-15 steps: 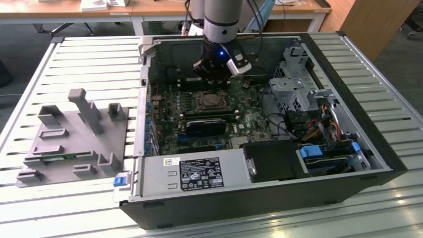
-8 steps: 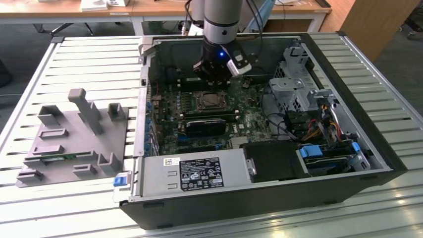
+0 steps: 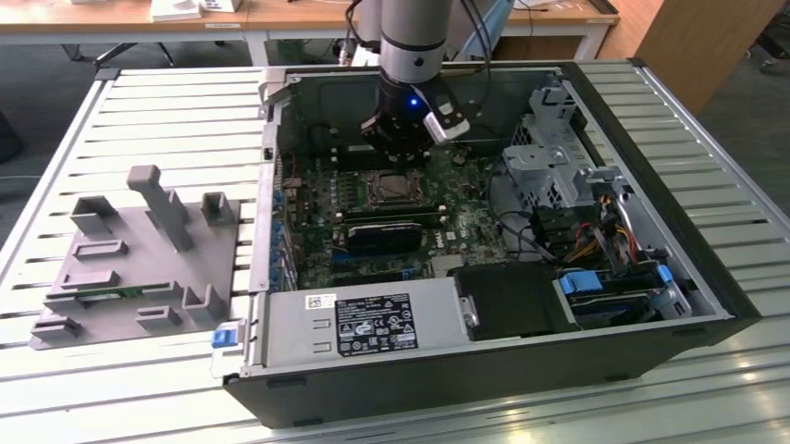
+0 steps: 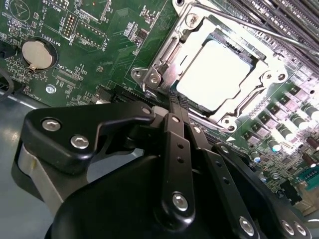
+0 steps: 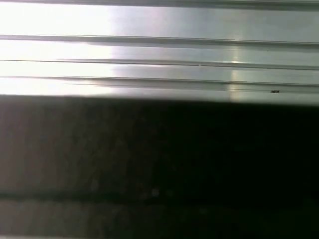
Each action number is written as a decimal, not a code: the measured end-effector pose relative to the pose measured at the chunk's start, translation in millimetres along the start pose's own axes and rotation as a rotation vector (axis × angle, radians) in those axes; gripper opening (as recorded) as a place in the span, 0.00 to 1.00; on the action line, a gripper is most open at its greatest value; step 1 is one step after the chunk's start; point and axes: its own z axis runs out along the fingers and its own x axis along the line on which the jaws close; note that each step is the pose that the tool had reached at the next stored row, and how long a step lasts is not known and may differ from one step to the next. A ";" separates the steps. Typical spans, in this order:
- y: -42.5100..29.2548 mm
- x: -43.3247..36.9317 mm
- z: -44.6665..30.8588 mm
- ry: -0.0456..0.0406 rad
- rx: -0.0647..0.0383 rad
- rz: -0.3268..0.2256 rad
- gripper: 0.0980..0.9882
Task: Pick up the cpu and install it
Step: 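Install the first cpu locking lever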
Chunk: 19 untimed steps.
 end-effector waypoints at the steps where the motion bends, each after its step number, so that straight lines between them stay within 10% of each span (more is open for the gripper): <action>1: 0.4 0.0 0.2 -0.0001 0.000 0.000 0.01; 4: 1.3 -0.1 0.4 -0.0002 -0.008 0.000 0.01; 9: 1.8 -0.2 0.8 -0.0010 -0.048 0.000 0.01; 19: 1.7 0.0 -8.2 -0.0005 -0.051 0.000 0.01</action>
